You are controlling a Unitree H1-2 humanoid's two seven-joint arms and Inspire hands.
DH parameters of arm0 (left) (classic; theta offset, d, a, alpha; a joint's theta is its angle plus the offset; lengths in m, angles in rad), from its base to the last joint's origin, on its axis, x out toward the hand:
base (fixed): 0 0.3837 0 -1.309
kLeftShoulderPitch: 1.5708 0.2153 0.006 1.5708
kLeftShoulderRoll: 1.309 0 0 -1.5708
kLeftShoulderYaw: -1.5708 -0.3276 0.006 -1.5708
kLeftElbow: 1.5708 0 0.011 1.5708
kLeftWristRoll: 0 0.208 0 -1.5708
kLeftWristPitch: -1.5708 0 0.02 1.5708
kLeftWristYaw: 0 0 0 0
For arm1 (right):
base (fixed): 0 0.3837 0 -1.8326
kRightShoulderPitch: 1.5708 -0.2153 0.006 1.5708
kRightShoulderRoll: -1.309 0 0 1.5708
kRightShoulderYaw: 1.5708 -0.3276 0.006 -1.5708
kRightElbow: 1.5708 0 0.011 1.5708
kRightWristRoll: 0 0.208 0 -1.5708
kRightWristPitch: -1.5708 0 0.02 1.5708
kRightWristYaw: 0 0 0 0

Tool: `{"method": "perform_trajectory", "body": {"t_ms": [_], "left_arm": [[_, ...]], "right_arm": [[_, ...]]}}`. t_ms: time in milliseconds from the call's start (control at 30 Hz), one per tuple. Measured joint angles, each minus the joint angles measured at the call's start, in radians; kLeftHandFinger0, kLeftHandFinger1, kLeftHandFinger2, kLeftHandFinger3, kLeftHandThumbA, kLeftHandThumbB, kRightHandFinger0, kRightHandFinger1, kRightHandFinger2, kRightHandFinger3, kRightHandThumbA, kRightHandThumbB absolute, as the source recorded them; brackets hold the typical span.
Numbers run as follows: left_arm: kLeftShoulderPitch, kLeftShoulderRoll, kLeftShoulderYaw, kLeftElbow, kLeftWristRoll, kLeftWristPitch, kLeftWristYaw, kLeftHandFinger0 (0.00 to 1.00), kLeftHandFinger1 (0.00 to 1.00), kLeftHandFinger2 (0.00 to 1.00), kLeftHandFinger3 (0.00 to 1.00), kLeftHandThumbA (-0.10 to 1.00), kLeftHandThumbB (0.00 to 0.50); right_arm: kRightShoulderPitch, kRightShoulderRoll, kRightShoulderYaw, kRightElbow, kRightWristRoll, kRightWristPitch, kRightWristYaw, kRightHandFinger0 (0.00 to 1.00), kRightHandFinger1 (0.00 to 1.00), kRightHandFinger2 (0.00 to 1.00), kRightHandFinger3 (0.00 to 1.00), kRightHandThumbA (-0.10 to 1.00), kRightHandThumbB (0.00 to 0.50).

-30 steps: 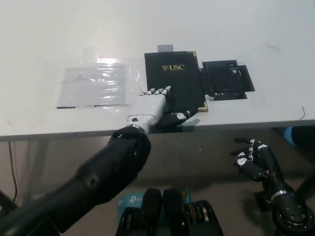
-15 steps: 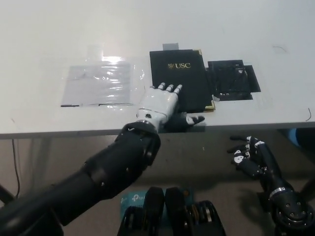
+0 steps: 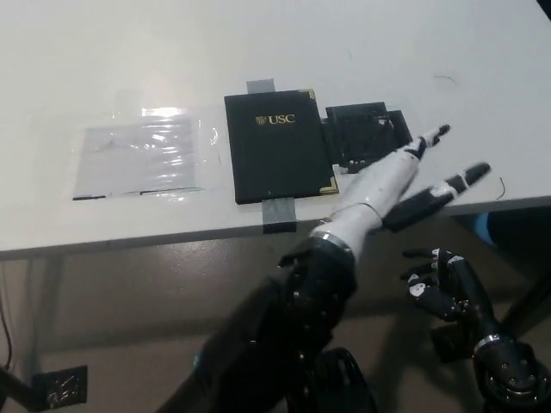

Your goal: The robot uses its left hand to push the cover of the diary kept in the middle of the desk towards the right to close it

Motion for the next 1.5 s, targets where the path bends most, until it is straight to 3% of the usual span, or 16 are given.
{"method": "perform_trajectory", "body": {"t_ms": [200, 400, 667, 700, 1033, 1100, 1267, 1367, 1500], "left_arm": [[0.061, 0.046, 0.123, -0.069, -0.132, 0.002, 0.001, 1.00, 1.00, 1.00, 1.00, 1.00, 0.359], [0.162, 0.116, 0.245, -0.105, -0.260, 0.001, 0.002, 1.00, 1.00, 1.00, 1.00, 1.00, 0.342], [0.374, 0.175, 0.439, -0.120, -0.425, 0.001, -0.002, 1.00, 1.00, 1.00, 1.00, 1.00, 0.317], [0.400, 0.176, 0.464, -0.120, -0.447, 0.001, -0.002, 1.00, 1.00, 1.00, 1.00, 1.00, 0.336], [0.621, 0.166, 0.745, -0.118, -0.653, 0.001, -0.012, 1.00, 1.00, 1.00, 1.00, 1.00, 0.354], [0.650, 0.163, 0.806, -0.116, -0.691, 0.001, -0.017, 1.00, 1.00, 1.00, 1.00, 1.00, 0.382], [0.700, 0.152, 0.961, -0.095, -0.793, -0.004, -0.039, 1.00, 1.00, 1.00, 1.00, 1.00, 0.367], [0.715, 0.146, 1.028, -0.086, -0.843, -0.007, -0.054, 1.00, 1.00, 1.00, 1.00, 1.00, 0.405], [0.721, 0.135, 1.122, -0.072, -0.923, -0.014, -0.081, 1.00, 1.00, 1.00, 1.00, 1.00, 0.407]], "right_arm": [[0.000, 0.000, 0.000, 0.006, 0.000, 0.000, 0.000, 0.27, 0.33, 0.44, 0.64, 0.41, 0.037], [0.000, 0.000, 0.000, 0.022, 0.000, 0.000, 0.000, 0.25, 0.30, 0.40, 0.61, 0.36, 0.049], [0.000, 0.000, 0.000, 0.029, 0.000, 0.000, 0.000, 0.31, 0.32, 0.41, 0.60, 0.37, 0.048], [0.000, 0.000, 0.000, 0.030, 0.000, 0.000, 0.000, 0.31, 0.32, 0.41, 0.62, 0.37, 0.051], [0.000, 0.000, 0.000, 0.031, 0.000, 0.000, 0.000, 0.31, 0.32, 0.41, 0.62, 0.35, 0.049], [0.000, 0.000, 0.000, 0.031, 0.000, 0.000, 0.000, 0.31, 0.32, 0.40, 0.62, 0.35, 0.050], [0.000, 0.000, -0.001, 0.031, 0.000, 0.000, -0.001, 0.32, 0.33, 0.41, 0.61, 0.35, 0.053], [0.000, 0.000, -0.002, 0.031, 0.000, 0.000, -0.001, 0.34, 0.34, 0.42, 0.60, 0.37, 0.061], [0.000, 0.000, -0.003, 0.030, -0.001, 0.000, -0.002, 0.31, 0.32, 0.41, 0.62, 0.37, 0.057]]}}
